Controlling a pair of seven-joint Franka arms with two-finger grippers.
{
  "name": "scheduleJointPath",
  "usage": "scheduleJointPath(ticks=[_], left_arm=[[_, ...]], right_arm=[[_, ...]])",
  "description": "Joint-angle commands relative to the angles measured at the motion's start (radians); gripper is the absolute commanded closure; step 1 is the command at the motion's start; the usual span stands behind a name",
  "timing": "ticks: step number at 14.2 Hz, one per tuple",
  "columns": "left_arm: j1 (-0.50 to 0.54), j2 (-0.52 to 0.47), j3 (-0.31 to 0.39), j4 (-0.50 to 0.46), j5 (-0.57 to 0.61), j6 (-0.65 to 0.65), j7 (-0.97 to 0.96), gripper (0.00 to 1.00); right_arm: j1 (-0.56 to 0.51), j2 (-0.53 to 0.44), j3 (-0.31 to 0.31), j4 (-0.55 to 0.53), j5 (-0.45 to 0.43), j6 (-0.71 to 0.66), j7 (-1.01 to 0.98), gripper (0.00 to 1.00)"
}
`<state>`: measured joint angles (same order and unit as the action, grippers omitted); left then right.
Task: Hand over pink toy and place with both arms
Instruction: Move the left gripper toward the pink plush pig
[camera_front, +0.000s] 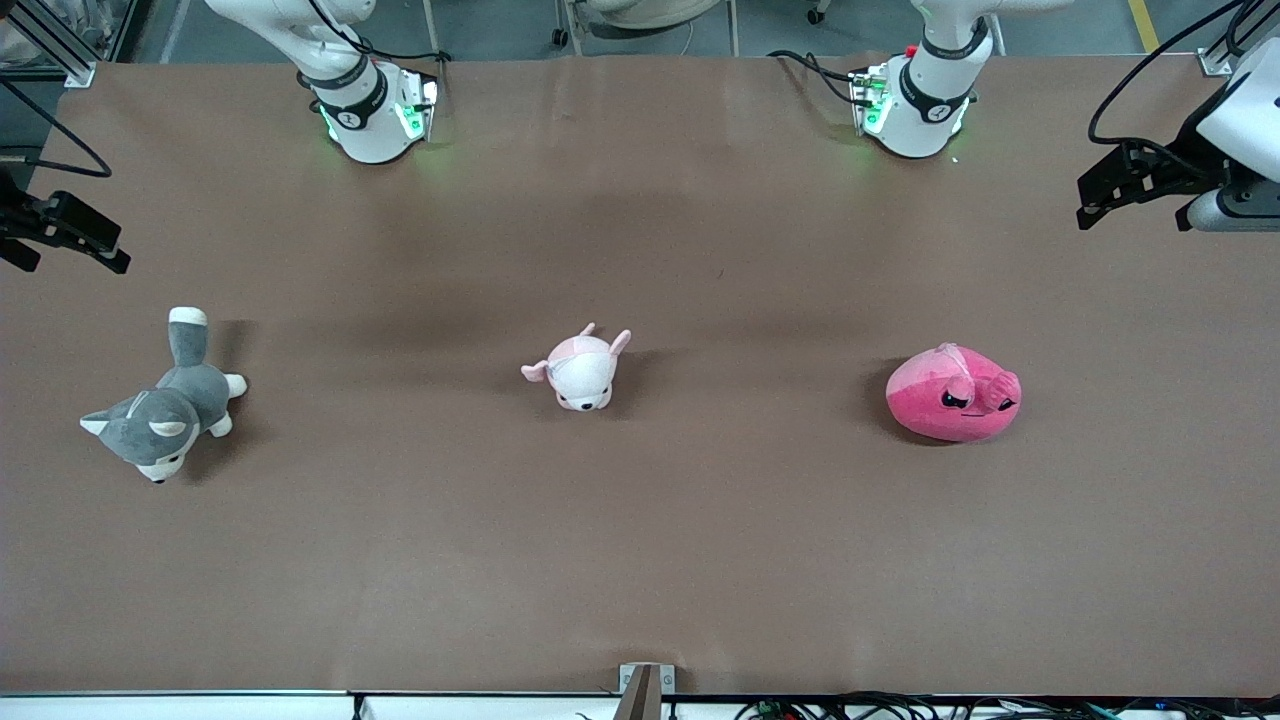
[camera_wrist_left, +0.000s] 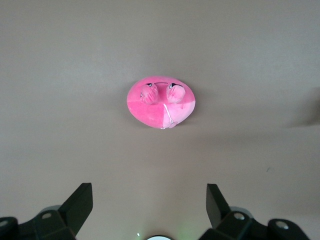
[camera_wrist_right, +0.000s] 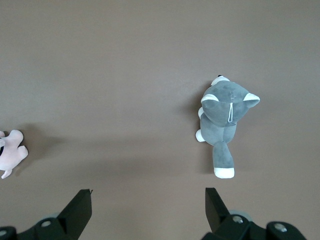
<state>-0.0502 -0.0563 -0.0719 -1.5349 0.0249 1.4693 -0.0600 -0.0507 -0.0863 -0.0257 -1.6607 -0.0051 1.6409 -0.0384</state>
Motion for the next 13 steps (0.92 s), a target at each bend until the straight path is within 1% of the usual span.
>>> scheduleJointPath(ticks=[1,3,7,9,10,12,13], left_arm=[[0.003,0.010,0.000,0.032,-0.002,-0.020,0.011,0.00],[0.009,0.015,0.003,0.056,-0.014,-0.020,0.009,0.00],[0.015,0.093,0.003,0.050,-0.013,-0.006,0.000,0.00],[0.024,0.124,0.003,0.038,-0.004,0.060,-0.009,0.00],[0.027,0.138,0.004,0.016,-0.003,0.098,-0.012,0.00],[0.084,0.162,0.003,-0.055,-0.016,0.219,-0.037,0.00],[0.087,0.171,0.003,-0.094,-0.017,0.277,-0.037,0.00]], right_arm=[[0.000,-0.016,0.001,-0.014,-0.023,0.000,0.015,0.00],[-0.001,-0.016,0.001,-0.014,-0.023,0.000,0.015,0.00],[-0.001,-0.016,0.001,-0.014,-0.023,-0.001,0.015,0.00],[-0.001,-0.016,0.001,-0.014,-0.023,0.000,0.015,0.00],[-0.001,-0.016,0.001,-0.014,-0.023,0.000,0.015,0.00],[-0.001,-0.016,0.001,-0.014,-0.023,-0.001,0.015,0.00],[-0.001,-0.016,0.001,-0.014,-0.023,-0.001,0.015,0.00]])
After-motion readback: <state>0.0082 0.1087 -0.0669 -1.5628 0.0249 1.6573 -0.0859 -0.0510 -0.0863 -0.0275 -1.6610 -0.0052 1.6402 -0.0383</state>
